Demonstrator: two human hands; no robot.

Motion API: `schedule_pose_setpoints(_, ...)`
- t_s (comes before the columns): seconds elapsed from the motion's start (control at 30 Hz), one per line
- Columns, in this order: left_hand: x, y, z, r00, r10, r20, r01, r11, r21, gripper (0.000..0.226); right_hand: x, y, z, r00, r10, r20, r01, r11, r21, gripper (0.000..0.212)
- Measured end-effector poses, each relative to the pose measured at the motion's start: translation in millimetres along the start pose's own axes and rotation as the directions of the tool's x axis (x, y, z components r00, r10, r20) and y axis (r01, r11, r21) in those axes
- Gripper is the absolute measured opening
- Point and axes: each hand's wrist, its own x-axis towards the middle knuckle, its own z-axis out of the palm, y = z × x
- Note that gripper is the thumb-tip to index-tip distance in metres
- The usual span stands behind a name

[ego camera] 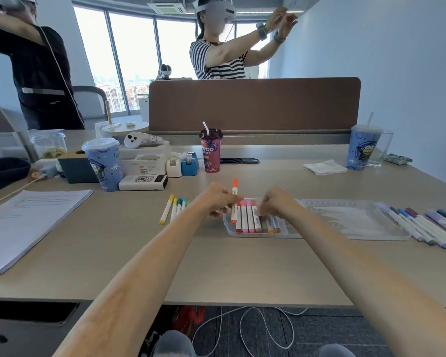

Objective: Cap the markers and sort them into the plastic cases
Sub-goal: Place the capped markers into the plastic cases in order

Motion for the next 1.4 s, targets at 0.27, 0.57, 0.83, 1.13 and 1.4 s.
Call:
schedule_pose_setpoints(0.27, 1.3, 0.2, 0.2, 1.0, 0.007, -0.003, -0.007, 1.0, 0.008, 0.034, 2.9, 0.4, 3.5, 1.0, 0.002, -0.012, -0.002, 0.999, 0.054, 0.018)
schedule_pose_setpoints(0.57, 5.5, -2.5, 1.7, 1.0, 0.019, -0.013, -0.019, 1.0, 0.008, 0.031, 11.1, 6.8, 10.1, 0.999, -0.031, -0.039, 0.033, 0.999, 0.042, 0.012)
schedule_pose_setpoints(0.83, 6.2, -5.1, 11.8, 1.0, 0.014, -0.012, -0.014, 1.0, -0.025, 0.032, 7.3, 11.6, 12.8, 0.989, -0.123, -0.084, 0.126, 0.992, 0.028, 0.003)
schedule_pose_setpoints(1.13, 11.1, 16.7, 37.6, 0.999, 0.042, 0.012, -0.04, 0.991, -0.126, 0.031, -7.1, 59.7, -16.6, 0.972, -0.111, -0.206, 0.184, 0.905, 0.384, 0.018)
schedule_pose_setpoints(1.4, 25.9, 20.3, 62.2, 0.999, 0.052, 0.006, -0.053, 0.996, 0.069, 0.039, -12.6, 80.8, -22.5, 0.98, -0.085, -0.178, 0.156, 0.886, 0.437, 0.012)
